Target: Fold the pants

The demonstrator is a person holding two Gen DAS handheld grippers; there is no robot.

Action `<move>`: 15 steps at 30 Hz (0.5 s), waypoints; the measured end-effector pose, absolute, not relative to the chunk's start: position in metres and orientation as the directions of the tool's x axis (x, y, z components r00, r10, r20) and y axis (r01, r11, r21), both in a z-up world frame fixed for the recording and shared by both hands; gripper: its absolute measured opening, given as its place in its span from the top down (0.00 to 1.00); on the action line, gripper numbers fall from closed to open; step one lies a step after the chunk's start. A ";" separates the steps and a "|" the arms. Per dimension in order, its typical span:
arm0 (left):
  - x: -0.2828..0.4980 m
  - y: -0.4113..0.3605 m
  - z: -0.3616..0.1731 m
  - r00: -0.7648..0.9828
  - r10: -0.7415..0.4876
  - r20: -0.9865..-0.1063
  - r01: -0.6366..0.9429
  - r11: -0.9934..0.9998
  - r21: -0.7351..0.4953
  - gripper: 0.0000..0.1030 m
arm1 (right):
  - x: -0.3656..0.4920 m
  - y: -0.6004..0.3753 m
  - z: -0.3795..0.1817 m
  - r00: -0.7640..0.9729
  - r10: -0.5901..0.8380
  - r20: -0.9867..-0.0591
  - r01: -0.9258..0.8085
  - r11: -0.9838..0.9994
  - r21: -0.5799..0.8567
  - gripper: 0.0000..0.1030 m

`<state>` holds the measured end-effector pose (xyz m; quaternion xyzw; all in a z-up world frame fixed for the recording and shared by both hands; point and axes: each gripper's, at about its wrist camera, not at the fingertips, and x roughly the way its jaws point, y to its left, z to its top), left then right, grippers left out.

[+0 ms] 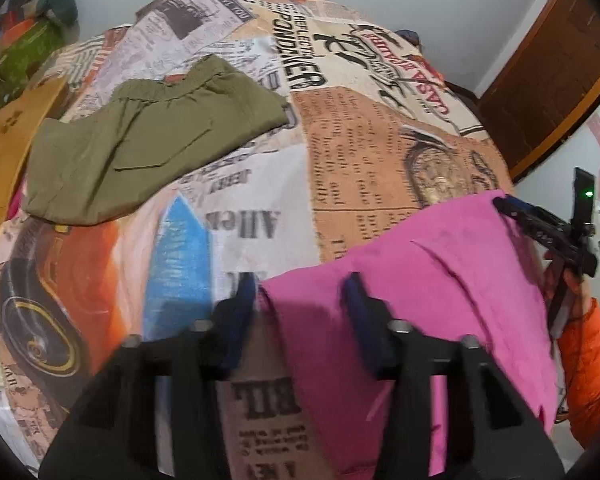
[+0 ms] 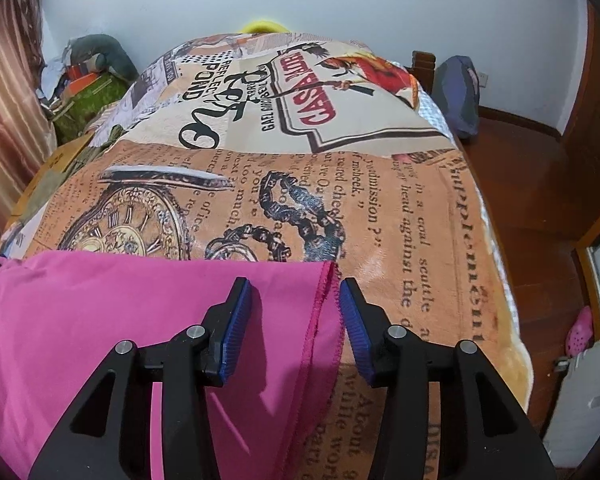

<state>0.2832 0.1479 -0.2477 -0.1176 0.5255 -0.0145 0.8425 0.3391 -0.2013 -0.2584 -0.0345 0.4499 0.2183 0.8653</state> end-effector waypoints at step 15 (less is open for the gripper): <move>0.283 0.130 -0.224 0.563 0.075 -0.823 -0.036 0.997 0.066 0.86 | 0.335 -0.186 -0.246 0.633 0.235 -0.738 -0.429 0.900 -0.081 0.98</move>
